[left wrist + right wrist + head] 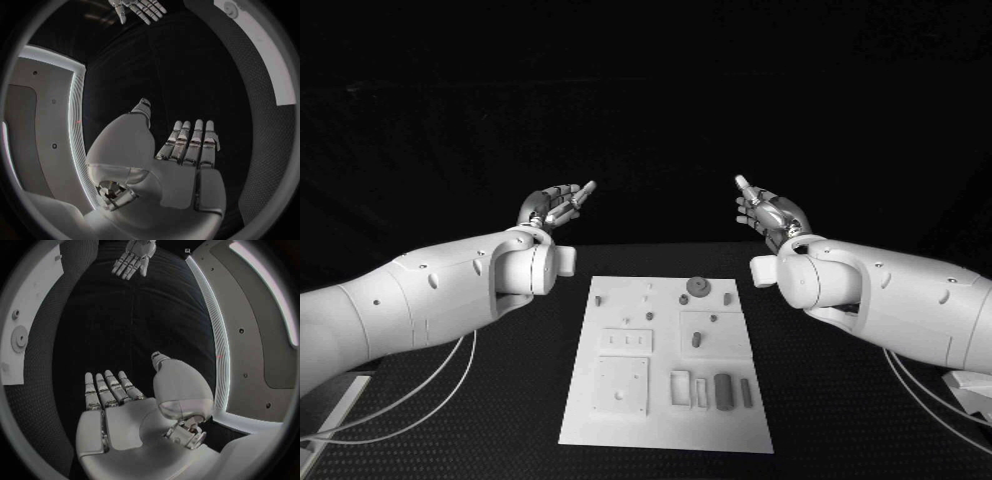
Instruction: Assemble the parts on the task board
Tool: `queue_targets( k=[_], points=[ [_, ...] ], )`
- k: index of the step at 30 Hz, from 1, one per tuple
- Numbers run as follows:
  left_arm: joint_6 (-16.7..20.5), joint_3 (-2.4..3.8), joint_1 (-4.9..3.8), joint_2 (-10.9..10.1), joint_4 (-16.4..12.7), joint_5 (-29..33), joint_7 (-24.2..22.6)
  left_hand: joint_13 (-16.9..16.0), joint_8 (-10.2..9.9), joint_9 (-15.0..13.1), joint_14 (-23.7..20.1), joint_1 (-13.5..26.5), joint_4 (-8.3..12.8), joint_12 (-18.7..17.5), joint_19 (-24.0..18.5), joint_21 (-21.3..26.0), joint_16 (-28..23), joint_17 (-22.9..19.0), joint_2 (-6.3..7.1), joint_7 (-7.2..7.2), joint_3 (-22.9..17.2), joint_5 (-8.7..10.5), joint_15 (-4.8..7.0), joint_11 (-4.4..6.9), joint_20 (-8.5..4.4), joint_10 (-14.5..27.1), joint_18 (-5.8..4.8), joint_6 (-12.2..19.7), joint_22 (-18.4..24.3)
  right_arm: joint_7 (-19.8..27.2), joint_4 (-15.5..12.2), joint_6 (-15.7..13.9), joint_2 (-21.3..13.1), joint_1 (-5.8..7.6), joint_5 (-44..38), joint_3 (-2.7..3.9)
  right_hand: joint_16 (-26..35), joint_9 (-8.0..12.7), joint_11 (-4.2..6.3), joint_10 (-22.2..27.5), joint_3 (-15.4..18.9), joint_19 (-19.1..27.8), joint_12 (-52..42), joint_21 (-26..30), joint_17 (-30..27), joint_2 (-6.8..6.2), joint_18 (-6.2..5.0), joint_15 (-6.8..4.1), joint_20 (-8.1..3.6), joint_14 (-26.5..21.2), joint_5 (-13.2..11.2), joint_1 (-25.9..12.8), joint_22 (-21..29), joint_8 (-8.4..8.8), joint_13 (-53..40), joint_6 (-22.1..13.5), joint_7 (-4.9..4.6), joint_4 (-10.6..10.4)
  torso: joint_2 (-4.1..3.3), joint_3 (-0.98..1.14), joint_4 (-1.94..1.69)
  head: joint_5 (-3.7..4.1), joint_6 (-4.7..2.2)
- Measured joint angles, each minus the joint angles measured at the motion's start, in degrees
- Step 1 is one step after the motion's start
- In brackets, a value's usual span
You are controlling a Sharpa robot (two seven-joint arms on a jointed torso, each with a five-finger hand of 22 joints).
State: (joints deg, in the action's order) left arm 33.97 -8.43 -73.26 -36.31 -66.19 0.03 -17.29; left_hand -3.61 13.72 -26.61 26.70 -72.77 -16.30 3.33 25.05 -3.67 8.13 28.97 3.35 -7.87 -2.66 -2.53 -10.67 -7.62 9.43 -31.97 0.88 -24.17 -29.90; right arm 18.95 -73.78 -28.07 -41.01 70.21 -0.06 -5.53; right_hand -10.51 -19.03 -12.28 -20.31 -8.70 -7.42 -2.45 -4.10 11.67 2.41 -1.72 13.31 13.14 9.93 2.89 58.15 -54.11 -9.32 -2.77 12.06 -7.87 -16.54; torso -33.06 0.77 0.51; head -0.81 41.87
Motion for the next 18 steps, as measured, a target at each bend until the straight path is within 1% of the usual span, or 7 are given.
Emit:
queue_targets(
  k=[1,4,8,12,15,17,18],
  points=[
    [-0.9,-0.32,-0.55,0.3,1.0,0.0,0.9,-0.1,0.3,-0.4,0.4,-1.1,-0.3,0.0,0.3,-0.1,0.1,0.4,0.04,-0.12,-0.1,-0.1,-0.15,-0.14,0.09,-0.6,0.01,-0.3,-0.4,-0.9,1.0,1.5,0.2,0.59,0.0,-0.27,0.0,-0.1,0.0,0.0,0.0,0.1,0.0,0.0,0.0,0.0,0.0,0.01,0.06,0.0,0.0,0.1,-0.1,0.0,0.0,0.0,0.0,0.0,-0.02,0.03,0.01,0.0,0.03],
    [-3.4,-1.32,-2.0,1.3,3.9,-0.1,3.5,-0.1,0.4,-0.6,0.5,-1.3,-0.3,0.0,0.3,-0.3,0.1,0.6,0.04,-0.2,-0.1,-0.09,-0.17,-0.25,0.1,-0.8,0.01,-0.4,-0.6,-3.7,3.6,6.1,0.8,2.21,-0.2,-1.15,0.0,-0.2,0.0,-0.1,0.0,0.1,-0.2,0.0,0.0,0.0,0.0,0.01,0.06,0.0,0.0,0.1,-0.2,0.0,0.0,0.0,0.0,0.0,-0.07,0.03,0.01,-0.01,0.08],
    [-5.7,-1.83,-2.98,2.0,5.7,-0.3,5.9,-0.1,0.4,-0.6,0.5,-1.3,-0.3,0.0,0.3,-0.3,0.1,0.6,0.04,-0.2,-0.1,-0.09,-0.17,-0.25,0.09,-0.8,0.01,-0.4,-0.7,-6.5,5.8,10.9,1.3,3.47,-0.4,-1.79,0.0,-0.5,-0.03,-0.7,0.0,0.1,-0.3,0.0,0.2,0.0,0.0,0.01,0.06,0.0,0.0,0.8,-0.4,-0.3,-0.1,0.4,-0.03,0.0,-0.08,0.04,0.01,-0.01,0.09],
    [-7.1,-1.94,-3.14,2.1,6.1,-0.4,7.4,-0.1,0.4,-0.7,0.5,-1.3,-0.3,0.0,0.3,-0.3,0.1,0.6,0.04,-0.2,-0.1,-0.09,-0.17,-0.25,0.09,-0.8,0.01,-0.4,-0.7,-8.6,6.8,14.4,1.5,4.06,-0.6,-2.06,-0.7,-0.9,-0.26,-1.9,0.4,0.1,-0.5,-0.2,0.7,0.12,0.0,0.52,0.06,0.5,0.0,2.2,-0.7,-1.0,-0.2,1.0,-0.05,-0.1,-0.09,0.04,0.02,-0.01,0.09],
    [-8.0,-1.93,-3.14,1.9,5.6,-0.6,8.3,-0.3,0.7,-0.8,0.5,-1.3,-0.3,0.4,0.3,-0.3,0.3,0.7,0.04,-0.52,-0.1,-0.09,-0.17,-0.44,0.09,-2.0,0.01,-0.7,-1.0,-9.1,8.6,15.8,1.8,4.1,-2.3,-2.1,-1.7,-1.7,-0.52,-4.0,1.1,0.1,-0.9,-0.6,1.5,0.03,0.0,1.13,0.06,1.5,0.0,5.1,-1.6,-1.91,-0.5,2.0,-0.15,0.5,-0.07,0.03,0.03,-0.16,-0.44],
    [-8.5,-1.91,-3.14,1.4,4.9,-0.8,8.7,-0.6,1.3,-1.0,0.8,-1.6,-0.3,1.1,0.9,-0.3,0.7,0.9,-0.22,-1.03,-0.1,-0.09,-0.4,-1.0,0.08,-4.3,0.01,-1.5,-1.8,-9.2,9.3,16.3,1.9,4.11,-3.7,-2.1,-3.0,-3.1,-0.83,-7.0,2.0,-0.4,-1.6,-1.2,2.6,0.04,-0.07,1.59,0.47,3.1,0.0,8.1,-3.8,-3.18,-0.9,3.8,-0.21,1.4,-0.07,0.03,0.04,-0.21,-0.69],
    [-8.9,-1.9,-3.14,0.8,4.5,-1.0,8.9,-0.8,1.7,-1.2,1.6,-2.2,-0.3,1.4,2.0,-0.8,1.3,1.1,-0.28,-1.09,-0.1,-0.09,-0.44,-1.37,-0.1,-5.2,0.0,-2.2,-2.7,-9.2,9.6,16.6,2.0,4.11,-4.7,-2.11,-4.1,-4.0,-0.99,-8.9,2.4,-1.2,-2.1,-1.6,3.6,0.01,-0.59,1.85,0.42,4.5,0.0,9.5,-6.2,-4.03,-1.1,4.9,-0.27,1.8,-0.07,0.03,0.05,-0.27,-0.83]
  ],
)
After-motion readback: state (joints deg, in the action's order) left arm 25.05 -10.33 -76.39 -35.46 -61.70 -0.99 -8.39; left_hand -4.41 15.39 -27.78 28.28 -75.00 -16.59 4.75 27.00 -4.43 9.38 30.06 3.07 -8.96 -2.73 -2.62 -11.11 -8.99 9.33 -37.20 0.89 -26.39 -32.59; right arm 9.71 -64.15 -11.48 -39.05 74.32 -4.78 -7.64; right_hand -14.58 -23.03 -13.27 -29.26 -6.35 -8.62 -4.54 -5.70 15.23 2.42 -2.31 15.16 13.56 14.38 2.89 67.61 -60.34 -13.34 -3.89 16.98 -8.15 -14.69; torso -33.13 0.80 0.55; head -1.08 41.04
